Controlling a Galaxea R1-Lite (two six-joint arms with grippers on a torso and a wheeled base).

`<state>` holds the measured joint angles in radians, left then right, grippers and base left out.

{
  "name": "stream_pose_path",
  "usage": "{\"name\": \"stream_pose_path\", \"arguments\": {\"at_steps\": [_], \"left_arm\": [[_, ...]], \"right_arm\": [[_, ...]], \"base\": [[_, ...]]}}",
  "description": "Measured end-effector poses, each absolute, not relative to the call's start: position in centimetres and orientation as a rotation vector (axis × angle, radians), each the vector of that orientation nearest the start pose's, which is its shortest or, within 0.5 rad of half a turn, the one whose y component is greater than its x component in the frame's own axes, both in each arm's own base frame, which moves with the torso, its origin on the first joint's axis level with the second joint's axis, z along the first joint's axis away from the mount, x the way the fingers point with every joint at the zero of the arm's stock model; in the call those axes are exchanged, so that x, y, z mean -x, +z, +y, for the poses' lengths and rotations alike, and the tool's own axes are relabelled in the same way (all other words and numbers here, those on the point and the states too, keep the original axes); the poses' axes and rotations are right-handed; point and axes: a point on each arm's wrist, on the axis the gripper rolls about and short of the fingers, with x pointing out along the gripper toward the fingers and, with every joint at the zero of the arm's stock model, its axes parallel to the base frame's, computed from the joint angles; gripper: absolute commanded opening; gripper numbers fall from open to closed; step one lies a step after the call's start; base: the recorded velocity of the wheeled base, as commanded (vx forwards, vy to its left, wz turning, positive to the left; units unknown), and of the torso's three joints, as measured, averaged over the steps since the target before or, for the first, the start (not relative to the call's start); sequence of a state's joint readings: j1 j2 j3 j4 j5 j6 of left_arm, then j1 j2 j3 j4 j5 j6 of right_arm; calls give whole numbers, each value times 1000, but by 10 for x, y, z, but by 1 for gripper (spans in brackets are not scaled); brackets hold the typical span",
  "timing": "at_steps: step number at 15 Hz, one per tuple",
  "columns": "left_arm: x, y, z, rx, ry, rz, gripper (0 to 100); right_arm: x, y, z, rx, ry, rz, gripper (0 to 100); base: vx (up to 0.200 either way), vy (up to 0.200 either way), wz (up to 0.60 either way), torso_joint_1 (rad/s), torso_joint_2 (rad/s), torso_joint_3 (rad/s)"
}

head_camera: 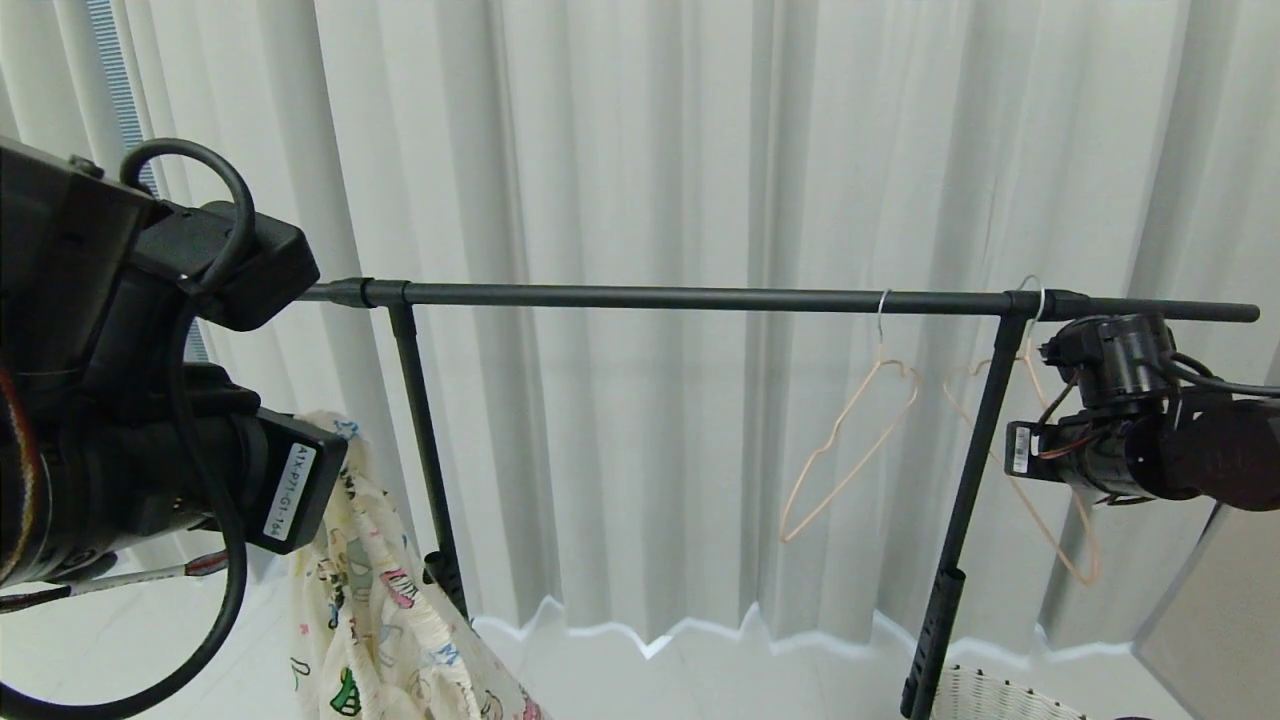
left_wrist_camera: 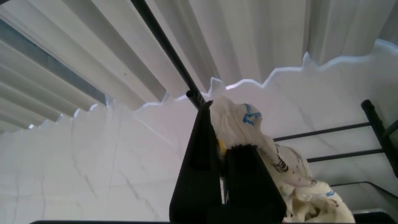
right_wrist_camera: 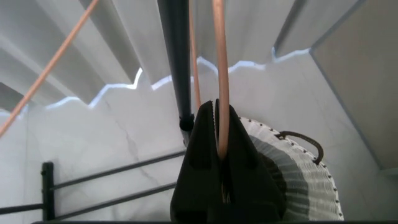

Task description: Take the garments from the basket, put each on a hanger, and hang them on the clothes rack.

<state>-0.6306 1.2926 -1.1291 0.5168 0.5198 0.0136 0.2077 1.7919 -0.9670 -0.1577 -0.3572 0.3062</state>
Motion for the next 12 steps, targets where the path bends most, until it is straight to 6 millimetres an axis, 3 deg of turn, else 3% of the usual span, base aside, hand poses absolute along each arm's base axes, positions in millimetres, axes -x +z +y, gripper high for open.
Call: {"name": "stream_pose_path", "arguments": {"at_steps": [12], "left_arm": [[-151, 273, -96, -381, -108, 567, 0]], "right_arm": [[-275, 177, 50, -111, -243, 485, 0]], "base": [[0, 0, 0, 0, 0, 0]]}}
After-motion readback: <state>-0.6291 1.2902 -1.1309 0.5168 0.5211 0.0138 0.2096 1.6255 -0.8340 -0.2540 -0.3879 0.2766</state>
